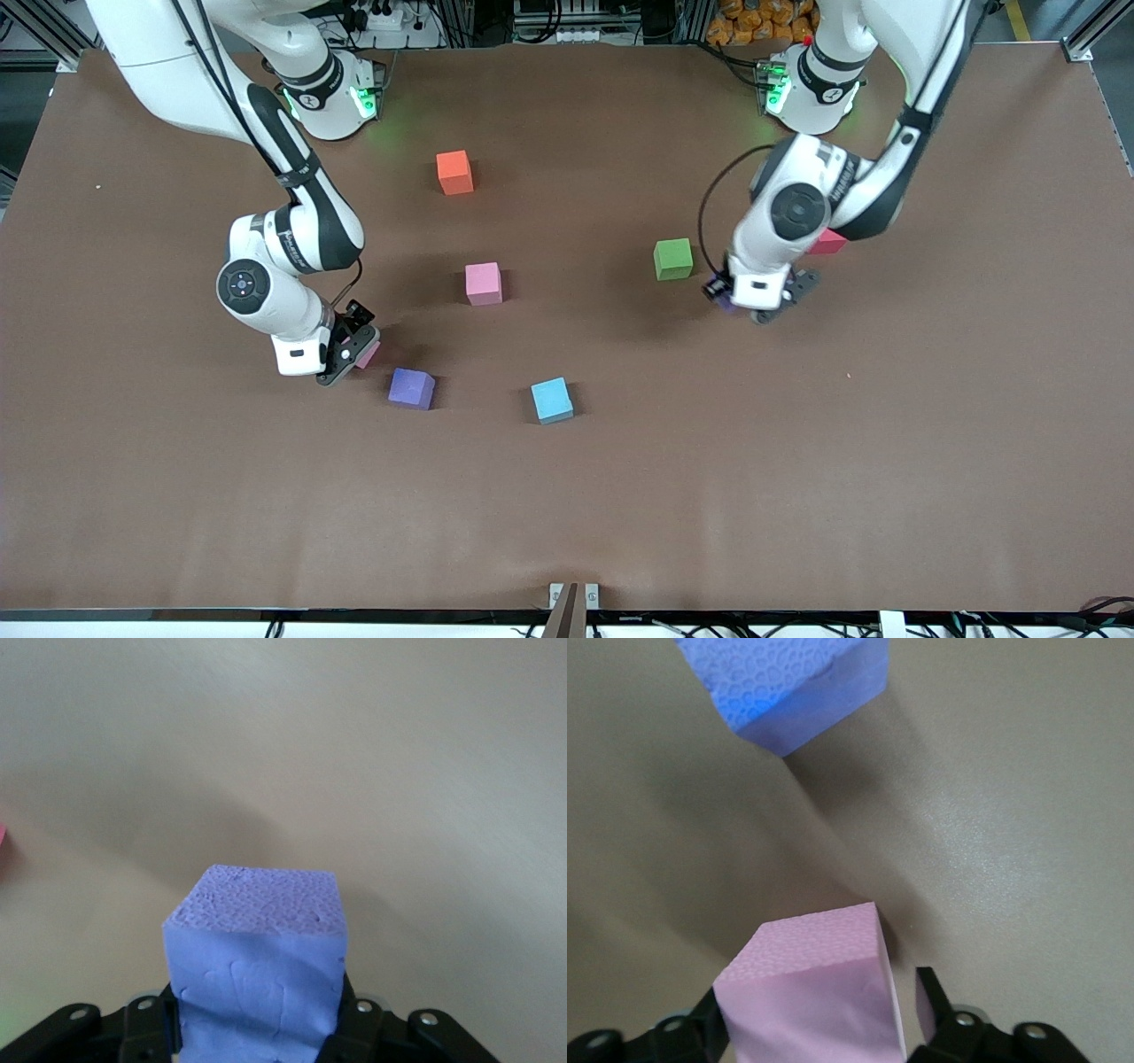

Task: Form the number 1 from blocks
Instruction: 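Carry the purple cube beside the orange cube with the left gripper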

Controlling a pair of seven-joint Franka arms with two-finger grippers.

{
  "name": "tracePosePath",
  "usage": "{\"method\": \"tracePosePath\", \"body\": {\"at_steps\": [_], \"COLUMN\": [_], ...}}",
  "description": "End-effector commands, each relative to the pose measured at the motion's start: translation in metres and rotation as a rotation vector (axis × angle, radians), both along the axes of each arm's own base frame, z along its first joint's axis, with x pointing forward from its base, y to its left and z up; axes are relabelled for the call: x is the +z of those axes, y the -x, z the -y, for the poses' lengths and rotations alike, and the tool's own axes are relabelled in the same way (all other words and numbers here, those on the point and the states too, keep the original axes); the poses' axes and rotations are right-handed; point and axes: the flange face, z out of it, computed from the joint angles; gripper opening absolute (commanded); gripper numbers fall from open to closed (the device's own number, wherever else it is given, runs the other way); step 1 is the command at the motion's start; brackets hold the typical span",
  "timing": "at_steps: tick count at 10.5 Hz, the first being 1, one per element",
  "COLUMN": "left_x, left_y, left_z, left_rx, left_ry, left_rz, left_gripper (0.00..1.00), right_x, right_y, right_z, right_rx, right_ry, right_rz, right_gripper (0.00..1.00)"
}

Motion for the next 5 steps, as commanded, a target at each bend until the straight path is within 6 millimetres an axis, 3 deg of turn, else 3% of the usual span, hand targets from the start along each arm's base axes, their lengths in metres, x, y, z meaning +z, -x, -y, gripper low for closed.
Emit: {"method": "tracePosePath", "body": {"at_steps": [1, 4, 5], "left_x": [0.024, 0.013, 0.006], "left_y": [0.038, 0.136, 0.176], "left_z": [0.079, 0.179, 0.213], "left_rx": [-0.084, -0.256, -0.316], "left_ry": [-0.022, -0.026, -0.023], "left_rz": [0.033, 0.021, 0.013], "left_gripper": [0.00, 0.00, 0.00], "right_x": [0.001, 0.011, 0.024], "right_y": [0.003, -0.001, -0.005], "right_z": [0.003, 0.011, 0.019], "right_rx": [-0.011, -0.037, -0.073], "right_ry": [-0.009, -0.011, -0.013], "right_rz": [0.010, 0.021, 0.043], "right_gripper": [0.56, 0.52, 0.53]}}
